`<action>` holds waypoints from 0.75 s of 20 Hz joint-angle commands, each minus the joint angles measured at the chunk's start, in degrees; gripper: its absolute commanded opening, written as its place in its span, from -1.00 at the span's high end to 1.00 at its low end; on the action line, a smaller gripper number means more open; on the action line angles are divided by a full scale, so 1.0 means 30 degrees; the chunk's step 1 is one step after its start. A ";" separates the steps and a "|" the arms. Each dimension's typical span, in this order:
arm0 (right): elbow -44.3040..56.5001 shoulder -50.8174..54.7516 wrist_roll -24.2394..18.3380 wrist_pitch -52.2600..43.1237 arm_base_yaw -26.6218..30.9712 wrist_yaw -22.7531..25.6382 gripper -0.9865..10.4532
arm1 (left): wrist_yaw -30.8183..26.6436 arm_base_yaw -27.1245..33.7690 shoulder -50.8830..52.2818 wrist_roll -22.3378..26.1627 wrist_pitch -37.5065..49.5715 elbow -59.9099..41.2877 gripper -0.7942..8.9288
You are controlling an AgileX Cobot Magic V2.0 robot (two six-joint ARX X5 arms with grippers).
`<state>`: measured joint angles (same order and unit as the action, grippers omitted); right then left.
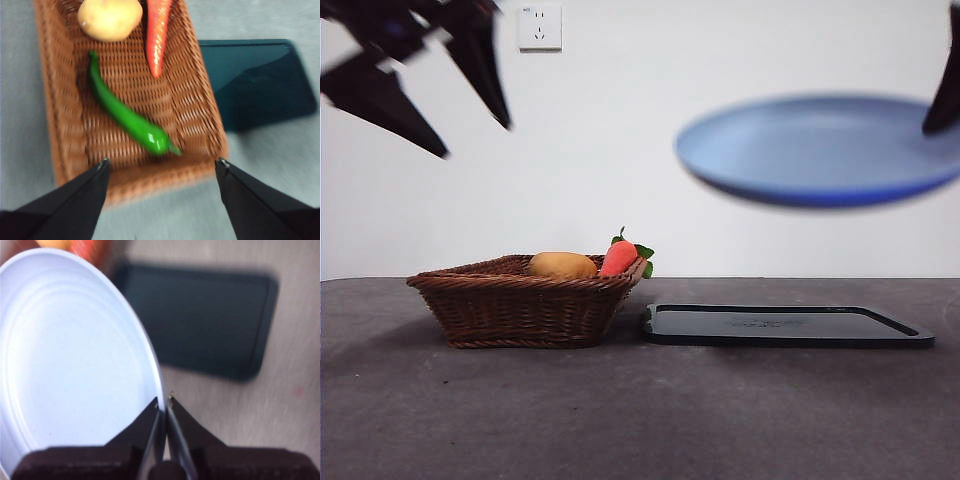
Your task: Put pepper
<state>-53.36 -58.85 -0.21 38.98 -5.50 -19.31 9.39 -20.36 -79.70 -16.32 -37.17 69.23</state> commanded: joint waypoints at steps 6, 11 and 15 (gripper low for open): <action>-0.1166 0.1778 0.0408 0.0189 -0.0007 -0.0015 0.82 | -0.2157 -0.0721 -0.7060 -0.1712 -0.0357 0.4787 0.07; -0.1166 0.1800 0.0408 0.0189 -0.0015 -0.0044 0.82 | -0.2222 -0.0721 -0.9369 -0.2535 0.0153 0.5122 0.07; -0.1166 0.1800 0.0408 0.0219 -0.0015 -0.0087 0.82 | -0.2608 -0.0721 -1.0506 -0.2667 0.0678 0.5122 0.07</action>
<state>-55.77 -53.32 0.23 40.38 -5.50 -19.33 1.91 -22.20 -110.00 -23.70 -35.46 83.22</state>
